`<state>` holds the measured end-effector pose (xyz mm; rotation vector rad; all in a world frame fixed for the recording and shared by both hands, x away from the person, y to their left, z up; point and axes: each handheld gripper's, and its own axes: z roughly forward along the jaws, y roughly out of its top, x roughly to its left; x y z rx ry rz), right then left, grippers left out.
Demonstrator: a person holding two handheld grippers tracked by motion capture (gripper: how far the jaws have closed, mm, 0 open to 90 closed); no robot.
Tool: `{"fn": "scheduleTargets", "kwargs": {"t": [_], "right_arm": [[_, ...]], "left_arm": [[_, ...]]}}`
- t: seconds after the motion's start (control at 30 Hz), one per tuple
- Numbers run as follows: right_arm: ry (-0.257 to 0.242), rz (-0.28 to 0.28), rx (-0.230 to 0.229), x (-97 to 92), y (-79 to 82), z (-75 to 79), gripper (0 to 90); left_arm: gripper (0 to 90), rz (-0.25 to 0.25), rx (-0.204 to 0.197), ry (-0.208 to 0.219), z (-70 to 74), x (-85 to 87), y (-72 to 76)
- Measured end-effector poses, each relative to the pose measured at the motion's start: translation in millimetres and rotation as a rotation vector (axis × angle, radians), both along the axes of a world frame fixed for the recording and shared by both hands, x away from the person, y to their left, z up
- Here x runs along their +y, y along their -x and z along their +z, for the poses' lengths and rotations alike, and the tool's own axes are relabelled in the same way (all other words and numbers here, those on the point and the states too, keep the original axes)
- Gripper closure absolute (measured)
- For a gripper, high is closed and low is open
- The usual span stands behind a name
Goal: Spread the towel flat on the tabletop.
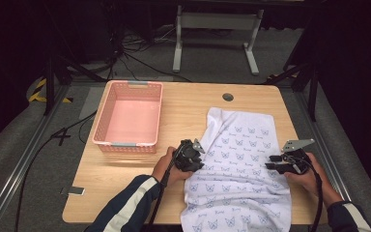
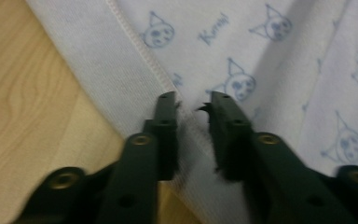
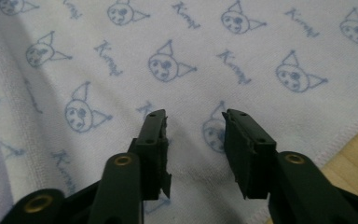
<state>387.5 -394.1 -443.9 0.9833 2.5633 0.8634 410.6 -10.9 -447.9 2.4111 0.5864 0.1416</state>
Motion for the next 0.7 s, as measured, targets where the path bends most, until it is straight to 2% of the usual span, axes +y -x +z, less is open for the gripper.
{"fn": "scheduleTargets", "kwargs": {"t": [0.03,0.07,0.1,0.13,0.2,0.23,0.3,0.33,0.37,0.43,0.5,0.53,0.57,0.6,0.63,0.7], "right_arm": [[-0.005,-0.014,-0.007,-1.0,-2.8,1.6,55.2],[-0.011,-0.04,-0.019,-2.9,-7.7,4.1,55.0],[-0.027,-0.065,-0.025,-5.0,-13.9,6.9,54.2],[-0.044,-0.092,-0.045,-7.3,-21.0,10.0,53.4],[-0.054,-0.156,-0.089,-12.1,-37.9,16.1,53.3],[-0.056,-0.197,-0.107,-15.3,-54.7,19.1,50.9],[-0.042,-0.251,-0.117,-19.0,-74.4,19.6,50.8],[-0.042,-0.251,-0.117,-19.0,-74.4,19.6,50.8],[-0.055,-0.272,-0.119,-21.2,-83.5,19.0,50.9],[-0.064,-0.345,-0.126,-25.7,-107.8,16.3,50.0],[-0.062,-0.349,-0.123,-26.5,-112.7,15.3,49.8],[-0.056,-0.366,-0.13,-26.9,-118.2,13.9,49.6],[-0.05,-0.407,-0.116,-27.6,-130.4,8.9,47.4],[-0.052,-0.42,-0.107,-27.1,-133.5,7.4,47.8],[-0.039,-0.435,-0.113,-26.2,-136.8,6.1,48.0],[-0.049,-0.437,-0.11,-24.7,-139.9,5.7,47.2]], "left_arm": [[60.4,0.028,-0.015,0.015,1.2,-2.7,-4.7],[56.5,0.039,-0.019,0.032,3.2,-5.6,-11.6],[53.7,0.07,-0.01,0.066,5.0,-9.4,-18.5],[49.9,0.089,-0.024,0.078,7.8,-13.8,-26.8],[45.0,0.128,-0.084,0.086,13.4,-23.9,-44.0],[40.9,0.164,-0.074,0.114,16.7,-30.8,-61.9],[39.8,0.205,-0.097,0.1,17.0,-39.9,-79.6],[39.5,0.205,-0.097,0.1,17.0,-39.9,-79.6],[39.5,0.233,-0.097,0.118,16.7,-43.4,-90.0],[39.4,0.27,-0.087,0.123,14.2,-48.6,-109.6],[39.1,0.271,-0.073,0.116,12.8,-50.9,-115.2],[38.6,0.285,-0.074,0.098,10.3,-55.2,-120.9],[36.3,0.29,-0.064,0.111,7.8,-59.5,-127.9],[36.2,0.303,-0.053,0.129,6.8,-62.4,-129.9],[35.0,0.296,-0.049,0.142,7.0,-65.9,-131.5],[33.7,0.285,-0.042,0.159,7.1,-69.7,-131.5]]}}
